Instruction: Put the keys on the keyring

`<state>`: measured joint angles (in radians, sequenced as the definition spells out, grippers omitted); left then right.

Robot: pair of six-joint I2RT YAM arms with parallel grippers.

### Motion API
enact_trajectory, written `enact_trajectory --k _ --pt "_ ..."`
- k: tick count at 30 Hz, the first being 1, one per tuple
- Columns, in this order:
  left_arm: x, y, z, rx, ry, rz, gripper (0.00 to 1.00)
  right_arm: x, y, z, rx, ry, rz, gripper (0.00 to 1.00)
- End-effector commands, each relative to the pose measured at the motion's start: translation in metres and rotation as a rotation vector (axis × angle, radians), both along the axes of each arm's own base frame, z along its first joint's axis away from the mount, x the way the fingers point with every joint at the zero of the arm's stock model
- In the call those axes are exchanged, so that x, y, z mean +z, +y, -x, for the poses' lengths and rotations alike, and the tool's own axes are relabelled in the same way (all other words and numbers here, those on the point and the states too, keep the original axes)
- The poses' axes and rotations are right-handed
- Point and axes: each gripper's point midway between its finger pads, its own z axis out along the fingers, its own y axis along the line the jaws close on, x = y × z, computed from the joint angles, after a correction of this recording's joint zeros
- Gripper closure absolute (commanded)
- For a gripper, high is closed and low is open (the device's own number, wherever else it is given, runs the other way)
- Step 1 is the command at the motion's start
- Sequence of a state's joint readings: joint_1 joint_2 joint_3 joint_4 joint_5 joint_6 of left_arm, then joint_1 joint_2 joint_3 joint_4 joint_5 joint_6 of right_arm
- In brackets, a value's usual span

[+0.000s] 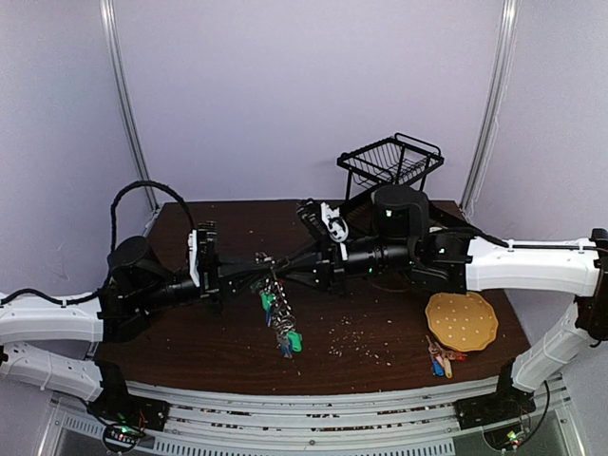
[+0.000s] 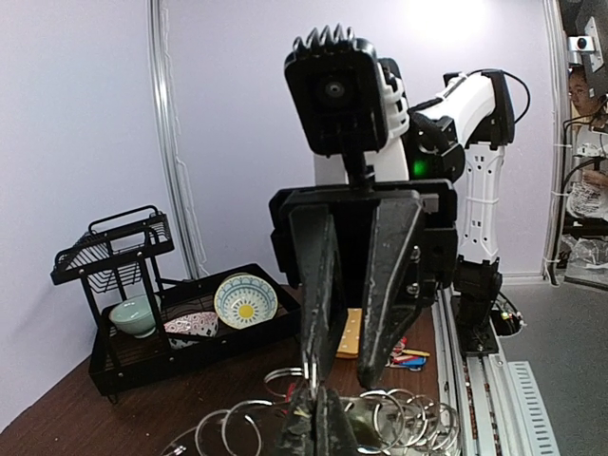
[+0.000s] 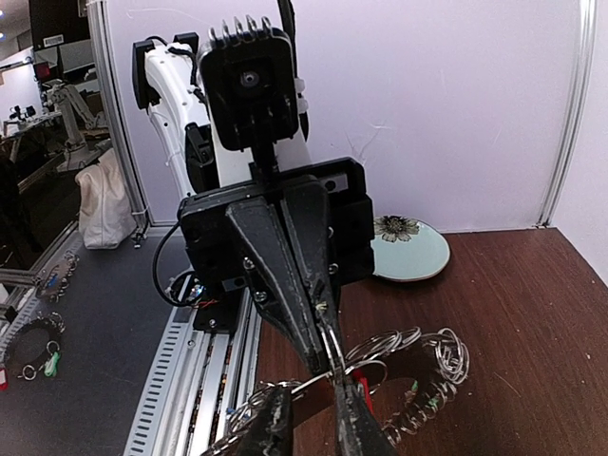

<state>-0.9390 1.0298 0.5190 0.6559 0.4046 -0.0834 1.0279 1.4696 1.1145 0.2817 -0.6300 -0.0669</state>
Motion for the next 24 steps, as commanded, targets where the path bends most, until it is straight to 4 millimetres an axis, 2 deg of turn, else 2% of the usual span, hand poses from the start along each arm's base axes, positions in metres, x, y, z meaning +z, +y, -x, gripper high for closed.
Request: enact_trajectory --k 1,4,6,8,15,21,24 --pt "0.039 0.006 0.012 -0.024 -0.108 0.111 1.0 0.024 0.005 0.0 0.01 -0.01 -0.066 0.83" --pt "0.039 0.007 0.013 -0.028 -0.111 0.11 1.0 0.024 0.006 -0.007 -0.02 -0.008 -0.062 0.8" --pt "0.039 0.007 0.014 -0.028 -0.115 0.11 1.0 0.024 0.006 -0.011 -0.041 -0.005 -0.061 0.74" --pt "0.04 0.007 0.014 -0.028 -0.116 0.112 1.0 0.024 0.007 -0.015 -0.049 0.003 -0.068 0.72" --pt "0.04 0.008 0.016 -0.031 -0.12 0.114 1.0 0.028 0.001 -0.025 -0.092 0.009 -0.076 0.77" --pt "0.04 0.009 0.016 -0.025 -0.123 0.112 1.0 0.03 -0.002 -0.023 -0.08 -0.005 -0.075 0.75" --pt "0.041 0.009 0.016 -0.02 -0.126 0.113 1.0 0.032 -0.002 -0.016 -0.041 -0.007 -0.086 0.81"
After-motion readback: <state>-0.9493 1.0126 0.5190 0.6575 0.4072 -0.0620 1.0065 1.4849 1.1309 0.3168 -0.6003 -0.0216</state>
